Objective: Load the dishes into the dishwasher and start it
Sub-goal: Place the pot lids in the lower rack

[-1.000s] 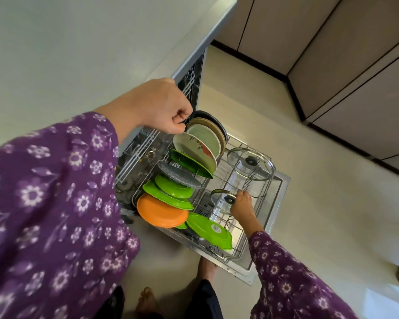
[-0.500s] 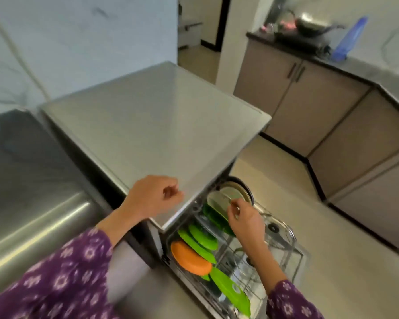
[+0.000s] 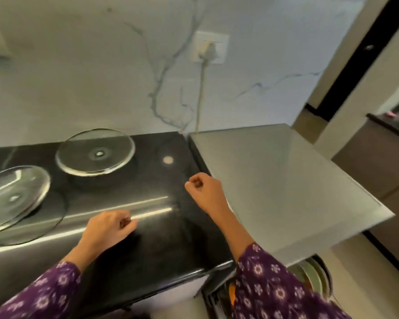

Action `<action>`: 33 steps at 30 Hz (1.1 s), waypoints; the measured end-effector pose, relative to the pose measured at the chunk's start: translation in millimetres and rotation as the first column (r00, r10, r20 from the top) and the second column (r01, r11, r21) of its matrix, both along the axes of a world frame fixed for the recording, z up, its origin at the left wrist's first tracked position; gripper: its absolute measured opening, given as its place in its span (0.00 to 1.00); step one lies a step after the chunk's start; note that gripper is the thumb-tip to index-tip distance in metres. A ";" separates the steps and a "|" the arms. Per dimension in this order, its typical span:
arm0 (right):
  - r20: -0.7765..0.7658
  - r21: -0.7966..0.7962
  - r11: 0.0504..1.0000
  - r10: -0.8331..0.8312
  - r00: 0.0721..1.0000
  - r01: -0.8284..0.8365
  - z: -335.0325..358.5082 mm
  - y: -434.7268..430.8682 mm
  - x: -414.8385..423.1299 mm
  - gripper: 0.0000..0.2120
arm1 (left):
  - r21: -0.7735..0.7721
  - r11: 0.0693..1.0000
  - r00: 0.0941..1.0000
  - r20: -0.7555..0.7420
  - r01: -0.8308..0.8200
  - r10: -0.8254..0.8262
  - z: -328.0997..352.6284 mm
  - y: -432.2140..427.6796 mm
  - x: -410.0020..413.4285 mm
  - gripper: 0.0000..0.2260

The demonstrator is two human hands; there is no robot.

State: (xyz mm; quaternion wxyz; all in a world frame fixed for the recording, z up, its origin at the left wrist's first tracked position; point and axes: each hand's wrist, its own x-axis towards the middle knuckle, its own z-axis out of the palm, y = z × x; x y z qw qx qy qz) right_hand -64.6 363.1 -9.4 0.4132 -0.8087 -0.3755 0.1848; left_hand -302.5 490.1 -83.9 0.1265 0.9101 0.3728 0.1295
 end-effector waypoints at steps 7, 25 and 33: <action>-0.481 -0.041 0.983 0.136 0.866 -0.177 -35.6 142.6 -51.2 0.13 | -0.038 0.996 0.997 0.006 -0.077 0.078 -21.3 35.0 -21.4 0.21; -0.899 0.207 0.975 0.156 0.410 0.084 -69.6 255.9 -83.8 0.12 | -0.020 0.999 0.999 0.001 -0.040 0.040 -35.1 47.4 -23.6 0.19; -0.773 0.361 0.913 0.179 0.609 0.189 -43.1 134.9 -48.2 0.12 | -0.019 1.000 1.000 -0.001 -0.011 0.011 -32.9 45.0 -26.7 0.20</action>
